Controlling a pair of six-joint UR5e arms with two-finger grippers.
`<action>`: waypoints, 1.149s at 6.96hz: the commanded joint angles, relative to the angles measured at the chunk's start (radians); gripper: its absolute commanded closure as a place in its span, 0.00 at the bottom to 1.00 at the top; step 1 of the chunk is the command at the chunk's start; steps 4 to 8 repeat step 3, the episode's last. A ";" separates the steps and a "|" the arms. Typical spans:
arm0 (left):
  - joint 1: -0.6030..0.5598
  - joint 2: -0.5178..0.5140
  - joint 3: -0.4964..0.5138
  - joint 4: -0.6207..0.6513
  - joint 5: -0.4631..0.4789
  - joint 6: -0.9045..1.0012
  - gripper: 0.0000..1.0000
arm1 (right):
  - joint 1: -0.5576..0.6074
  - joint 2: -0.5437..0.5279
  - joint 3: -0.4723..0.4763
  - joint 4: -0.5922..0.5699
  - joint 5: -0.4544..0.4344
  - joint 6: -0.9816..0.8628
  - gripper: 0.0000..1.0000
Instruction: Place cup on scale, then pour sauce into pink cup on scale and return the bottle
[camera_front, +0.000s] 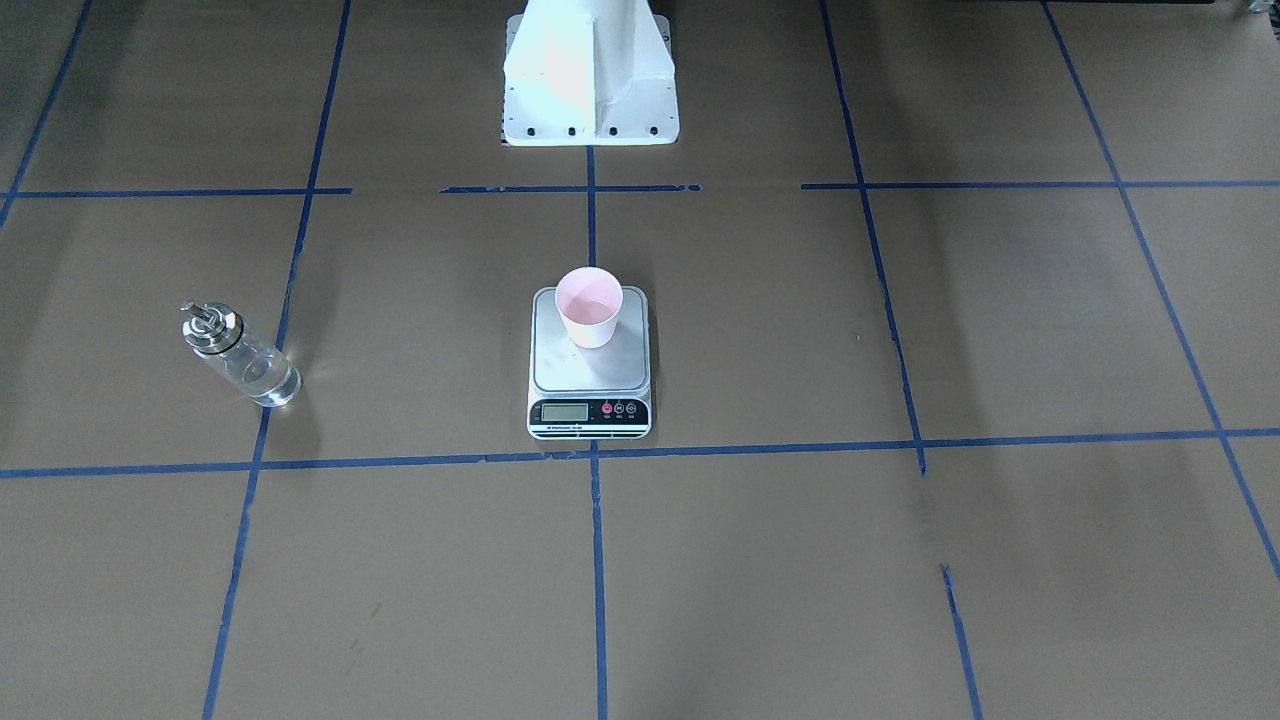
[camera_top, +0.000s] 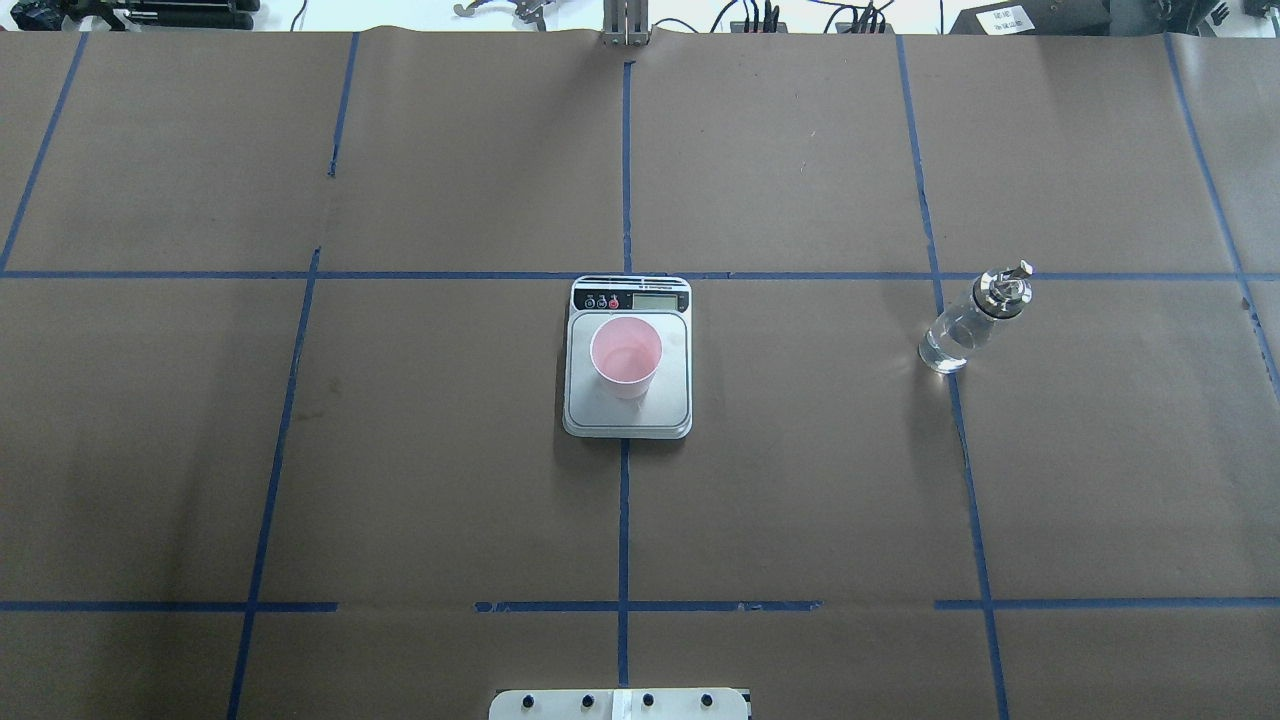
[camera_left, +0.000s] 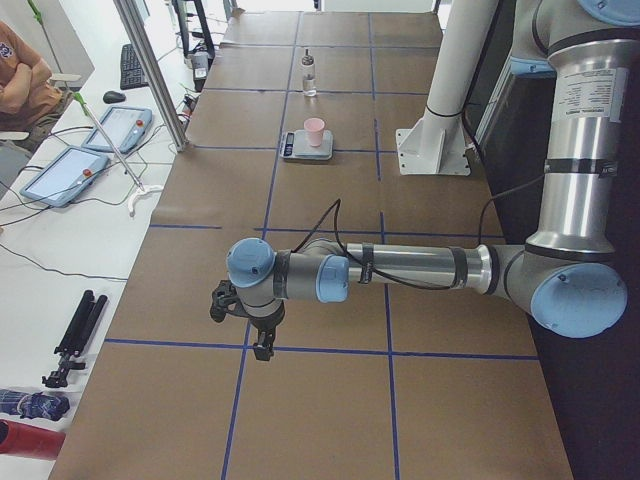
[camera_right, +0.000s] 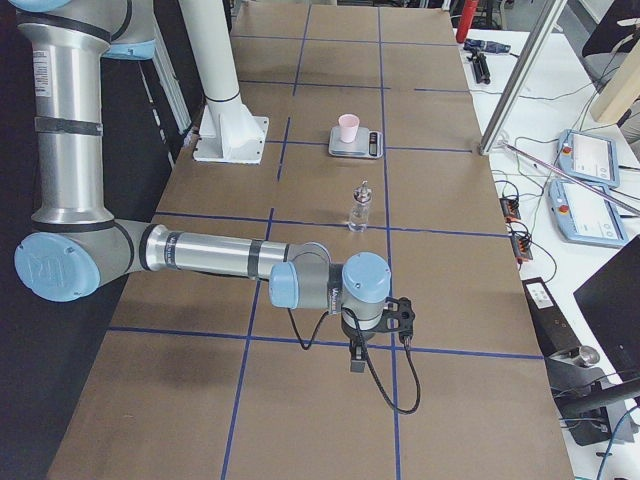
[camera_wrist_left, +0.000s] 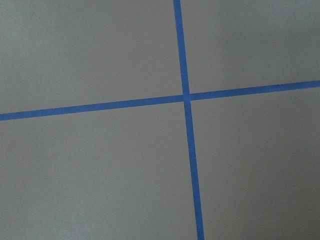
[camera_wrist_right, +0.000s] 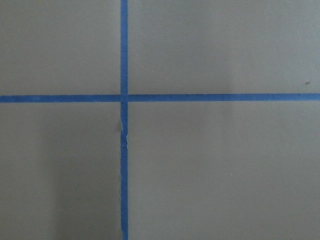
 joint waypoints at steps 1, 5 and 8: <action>0.000 0.000 0.001 0.000 0.001 0.000 0.00 | -0.002 0.000 -0.002 0.000 -0.002 0.000 0.00; 0.002 0.000 0.007 -0.002 0.001 0.000 0.00 | -0.002 0.000 -0.008 0.000 -0.002 0.000 0.00; 0.002 0.000 0.007 -0.002 0.001 0.000 0.00 | -0.002 0.000 -0.008 0.000 -0.002 0.000 0.00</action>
